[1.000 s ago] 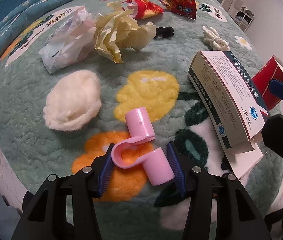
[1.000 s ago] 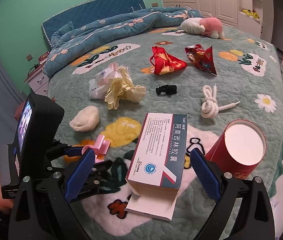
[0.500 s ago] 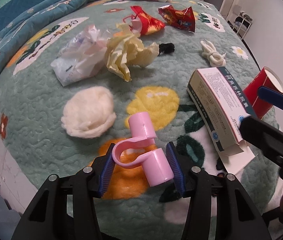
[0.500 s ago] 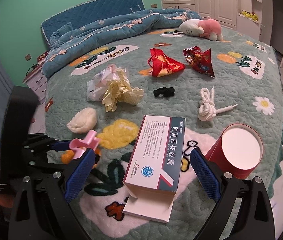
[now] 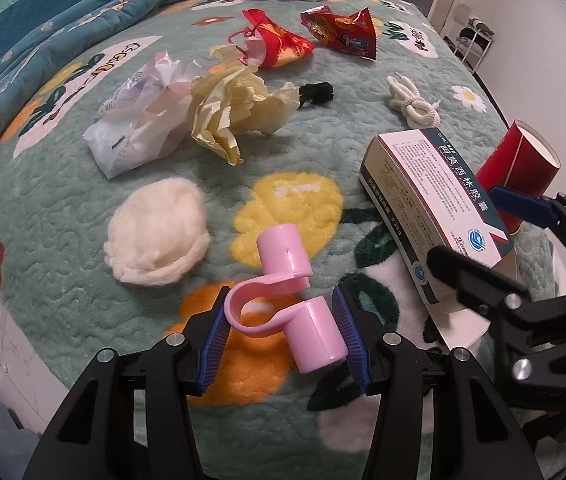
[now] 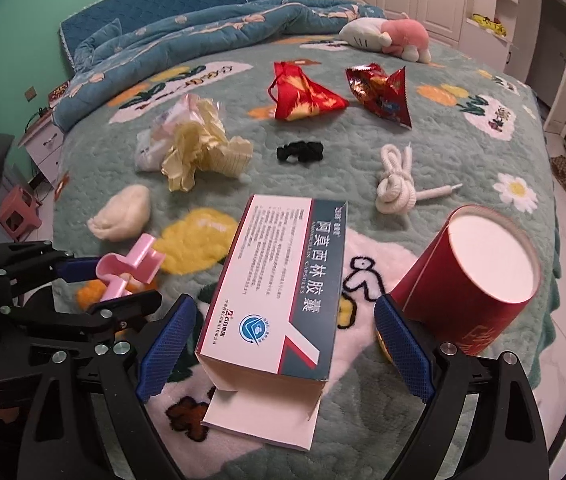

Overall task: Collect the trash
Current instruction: 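Grasp the white medicine box with the right gripper while the left holds the clip, then carry both items to the orange bin while the right gripper drops the box in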

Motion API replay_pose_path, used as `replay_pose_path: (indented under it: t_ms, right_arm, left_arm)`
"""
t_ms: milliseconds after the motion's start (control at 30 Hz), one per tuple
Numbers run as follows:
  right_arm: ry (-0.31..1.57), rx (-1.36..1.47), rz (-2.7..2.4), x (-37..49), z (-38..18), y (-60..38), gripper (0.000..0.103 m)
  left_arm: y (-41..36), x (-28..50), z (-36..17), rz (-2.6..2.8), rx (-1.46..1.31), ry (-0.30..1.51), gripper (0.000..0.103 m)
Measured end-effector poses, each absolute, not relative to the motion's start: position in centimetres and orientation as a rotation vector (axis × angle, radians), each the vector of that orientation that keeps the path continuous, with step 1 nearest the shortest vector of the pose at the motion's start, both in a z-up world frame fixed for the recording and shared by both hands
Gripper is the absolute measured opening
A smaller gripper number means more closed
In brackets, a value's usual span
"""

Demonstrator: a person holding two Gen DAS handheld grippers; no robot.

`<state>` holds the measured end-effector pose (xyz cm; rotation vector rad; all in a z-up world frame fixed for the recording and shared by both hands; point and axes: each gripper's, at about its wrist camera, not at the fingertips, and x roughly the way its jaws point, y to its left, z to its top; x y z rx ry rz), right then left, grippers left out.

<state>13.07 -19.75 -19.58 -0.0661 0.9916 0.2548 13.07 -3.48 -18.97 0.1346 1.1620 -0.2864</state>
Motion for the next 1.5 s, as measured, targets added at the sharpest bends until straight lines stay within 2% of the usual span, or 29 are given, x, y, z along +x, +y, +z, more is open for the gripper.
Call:
replay_pose_path:
  t_ms: [67,233,533,967,1267,1500]
  right_arm:
    - [1.007,-0.087,0.267,13.2,-20.1,-19.5,0.067]
    - [0.997,-0.066,0.272,13.3,-20.1,-19.9,0.064]
    - [0.954,-0.008,0.340,12.0,-17.8,-19.8,0.063]
    - [0.770,0.113,0.411,5.9,-9.8,-22.1,0.063]
    - [0.609,0.215,0.289,0.5,-4.9,-29.6,0.063]
    - [0.548,0.310,0.039,-4.7,-4.6,-39.8,0.063]
  left_arm:
    - [-3.4,13.1,-19.0,-0.286,0.130,1.164,0.052]
    - [-3.3,13.2,-19.0,-0.283,0.131,1.165,0.052]
    - [-3.1,12.2,-17.1,-0.267,0.137,1.128,0.052]
    - [-5.1,7.5,-9.2,-0.288,0.184,0.953,0.052]
    - [-12.4,5.4,-5.4,-0.426,0.302,0.844,0.052]
    - [-22.6,4.7,-4.1,-0.636,0.413,0.779,0.052]
